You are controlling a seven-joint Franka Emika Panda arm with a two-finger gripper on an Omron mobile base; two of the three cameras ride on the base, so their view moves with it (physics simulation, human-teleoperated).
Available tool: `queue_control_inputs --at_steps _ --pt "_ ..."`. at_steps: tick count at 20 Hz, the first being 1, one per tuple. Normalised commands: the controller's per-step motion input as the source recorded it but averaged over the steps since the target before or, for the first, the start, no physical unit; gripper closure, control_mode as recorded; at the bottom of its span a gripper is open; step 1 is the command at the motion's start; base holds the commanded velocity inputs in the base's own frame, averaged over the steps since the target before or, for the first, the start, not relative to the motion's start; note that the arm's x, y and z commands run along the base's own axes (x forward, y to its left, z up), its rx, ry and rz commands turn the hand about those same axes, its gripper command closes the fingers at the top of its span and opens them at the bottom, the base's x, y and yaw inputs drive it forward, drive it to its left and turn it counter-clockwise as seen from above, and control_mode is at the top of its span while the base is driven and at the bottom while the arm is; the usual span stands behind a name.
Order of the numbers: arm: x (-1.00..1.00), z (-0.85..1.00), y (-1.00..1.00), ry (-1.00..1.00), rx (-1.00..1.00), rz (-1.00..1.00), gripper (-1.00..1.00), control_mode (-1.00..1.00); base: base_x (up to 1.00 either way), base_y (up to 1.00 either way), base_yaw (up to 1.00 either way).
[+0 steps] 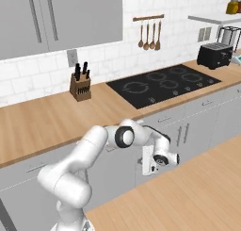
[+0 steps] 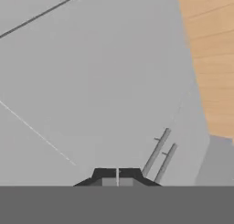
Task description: Take a straw from the drawer in front and place it inside the glass cup on the dining counter.
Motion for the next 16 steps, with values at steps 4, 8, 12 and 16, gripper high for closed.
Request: queue_control_inputs --at_steps 4,8,12,16 --pt "-0.69 -0.39 0.00 0.09 -0.86 -0.44 1.00 -1.00 0.00 0.00 0.00" --pt "-0.72 0.86 0.49 -0.07 -0.58 -0.28 1.00 -1.00 0.00 0.00 0.00" --pt "-0.12 1.00 0.90 -0.06 -0.43 0.00 1.00 -1.00 0.00 0.00 0.00" --pt "0.00 1.00 0.57 0.03 -0.29 0.30 1.00 -1.00 0.00 0.00 0.00"
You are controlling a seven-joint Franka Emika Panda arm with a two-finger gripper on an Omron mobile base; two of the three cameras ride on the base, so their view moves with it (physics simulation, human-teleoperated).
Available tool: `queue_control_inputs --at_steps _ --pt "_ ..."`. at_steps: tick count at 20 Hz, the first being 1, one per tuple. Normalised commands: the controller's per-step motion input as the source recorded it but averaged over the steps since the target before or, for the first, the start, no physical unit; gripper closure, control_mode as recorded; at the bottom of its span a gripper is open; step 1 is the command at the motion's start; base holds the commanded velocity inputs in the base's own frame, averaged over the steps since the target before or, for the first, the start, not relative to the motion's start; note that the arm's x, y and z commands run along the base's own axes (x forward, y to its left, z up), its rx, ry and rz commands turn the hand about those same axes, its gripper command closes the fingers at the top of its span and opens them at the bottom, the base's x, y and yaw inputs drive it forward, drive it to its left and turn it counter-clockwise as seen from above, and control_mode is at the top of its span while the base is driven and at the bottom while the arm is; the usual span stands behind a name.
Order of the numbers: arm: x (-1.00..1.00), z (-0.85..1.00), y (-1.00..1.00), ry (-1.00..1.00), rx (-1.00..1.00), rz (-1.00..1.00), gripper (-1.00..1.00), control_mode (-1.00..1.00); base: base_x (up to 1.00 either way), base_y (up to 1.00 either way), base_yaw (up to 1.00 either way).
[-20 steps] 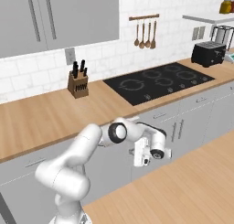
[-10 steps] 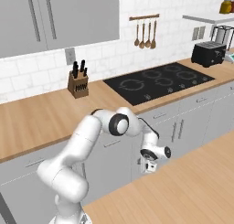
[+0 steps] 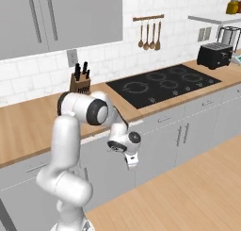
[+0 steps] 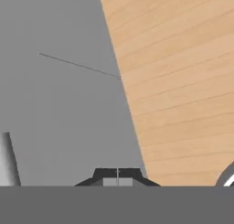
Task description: Take a straw from the drawer in front and place it inside the glass cup on the dining counter.
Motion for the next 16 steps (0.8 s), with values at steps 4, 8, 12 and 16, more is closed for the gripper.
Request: queue_control_inputs --at_steps 4,8,12,16 --pt "0.00 1.00 0.01 0.13 -0.12 0.47 1.00 -1.00 0.00 0.00 0.00" --pt "0.00 1.00 -0.37 0.07 0.02 0.41 1.00 -1.00 0.00 0.00 0.00" --pt "0.00 1.00 -0.48 0.00 0.11 0.41 1.00 -1.00 0.00 0.00 0.00" --pt "0.00 1.00 -0.26 0.03 0.05 0.29 1.00 -1.00 0.00 0.00 0.00"
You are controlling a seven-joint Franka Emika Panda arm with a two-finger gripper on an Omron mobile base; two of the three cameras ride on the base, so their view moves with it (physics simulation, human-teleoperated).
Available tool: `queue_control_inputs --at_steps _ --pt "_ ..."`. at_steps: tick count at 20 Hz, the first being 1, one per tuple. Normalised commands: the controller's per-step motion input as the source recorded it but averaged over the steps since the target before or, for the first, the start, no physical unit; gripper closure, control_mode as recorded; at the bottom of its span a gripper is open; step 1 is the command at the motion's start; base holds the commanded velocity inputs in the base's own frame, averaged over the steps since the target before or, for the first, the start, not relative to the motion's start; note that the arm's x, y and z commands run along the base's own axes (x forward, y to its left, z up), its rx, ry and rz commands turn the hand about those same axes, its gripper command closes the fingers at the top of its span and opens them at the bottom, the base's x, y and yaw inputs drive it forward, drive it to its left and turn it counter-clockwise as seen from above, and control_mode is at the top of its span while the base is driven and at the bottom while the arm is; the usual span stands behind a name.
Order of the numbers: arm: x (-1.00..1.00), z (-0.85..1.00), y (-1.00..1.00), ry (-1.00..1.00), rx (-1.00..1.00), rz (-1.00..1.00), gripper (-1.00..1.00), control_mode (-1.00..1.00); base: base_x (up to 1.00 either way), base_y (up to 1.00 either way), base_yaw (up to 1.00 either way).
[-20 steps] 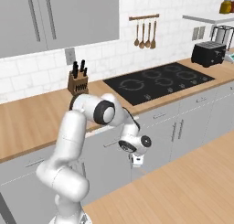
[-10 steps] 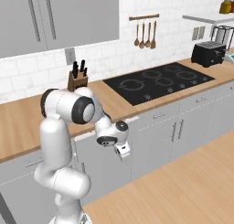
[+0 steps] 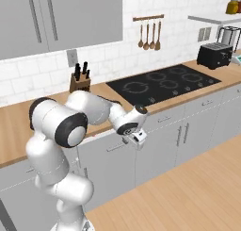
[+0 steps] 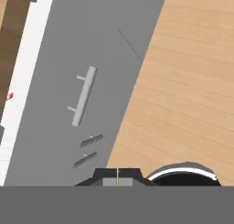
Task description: Take a straw from the drawer in front and place it inside the glass cup on the dining counter.
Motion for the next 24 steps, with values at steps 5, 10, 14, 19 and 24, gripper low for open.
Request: queue_control_inputs --at_steps 5,10,14,19,24 --pt "-0.14 0.97 0.21 0.10 -0.16 0.21 1.00 -1.00 0.00 0.00 0.00" --pt "-0.17 0.23 0.47 -0.19 -0.23 0.50 1.00 -1.00 0.00 0.00 0.00" --pt "-0.10 0.00 0.26 -0.28 -0.14 0.48 1.00 -1.00 0.00 0.00 0.00" --pt "-0.09 0.01 -0.01 -0.47 0.04 0.39 1.00 -1.00 0.00 0.00 0.00" --pt "-0.01 0.13 0.00 -0.48 0.04 0.27 1.00 -1.00 0.00 0.00 0.00"
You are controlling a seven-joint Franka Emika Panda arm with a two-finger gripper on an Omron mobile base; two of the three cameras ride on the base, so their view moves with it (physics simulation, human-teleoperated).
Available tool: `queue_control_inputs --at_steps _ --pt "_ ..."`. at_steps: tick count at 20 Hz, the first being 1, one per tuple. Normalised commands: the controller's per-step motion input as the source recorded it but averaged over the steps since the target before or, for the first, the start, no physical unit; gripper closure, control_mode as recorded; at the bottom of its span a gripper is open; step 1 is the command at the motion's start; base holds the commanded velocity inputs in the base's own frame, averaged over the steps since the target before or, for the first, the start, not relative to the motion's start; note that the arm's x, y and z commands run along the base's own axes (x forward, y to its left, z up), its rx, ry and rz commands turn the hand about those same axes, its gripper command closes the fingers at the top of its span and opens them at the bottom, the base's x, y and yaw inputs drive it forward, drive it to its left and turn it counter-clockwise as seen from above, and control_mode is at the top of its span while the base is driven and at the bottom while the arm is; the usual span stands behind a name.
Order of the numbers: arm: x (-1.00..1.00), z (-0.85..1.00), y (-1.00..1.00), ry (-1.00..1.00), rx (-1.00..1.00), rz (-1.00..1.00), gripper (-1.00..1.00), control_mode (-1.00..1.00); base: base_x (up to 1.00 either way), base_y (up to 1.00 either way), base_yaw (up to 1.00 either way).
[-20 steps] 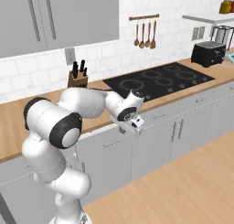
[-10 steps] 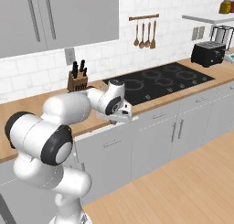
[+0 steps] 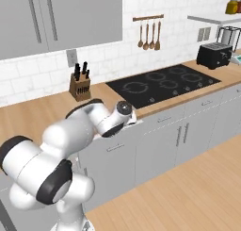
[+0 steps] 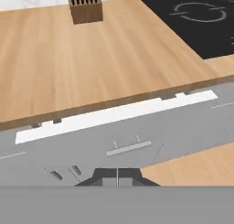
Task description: Take a straw from the drawer in front and place it inside the glass cup on the dining counter.
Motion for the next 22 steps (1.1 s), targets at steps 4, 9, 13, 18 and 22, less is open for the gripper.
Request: queue_control_inputs --at_steps 4,9,13,18,22 --pt "0.02 0.00 0.08 -0.04 -0.04 0.29 1.00 -1.00 0.00 0.00 0.00" --pt "0.19 0.00 0.10 0.00 -0.05 0.30 1.00 -1.00 0.00 0.00 0.00" --pt "0.19 0.00 0.08 0.00 -0.04 0.28 1.00 -1.00 0.00 0.00 0.00" --pt "0.15 0.00 0.24 0.12 -0.10 0.05 1.00 -1.00 0.00 0.00 0.00" --pt "0.09 0.00 0.39 0.15 -0.17 -0.13 1.00 -1.00 0.00 0.00 0.00"
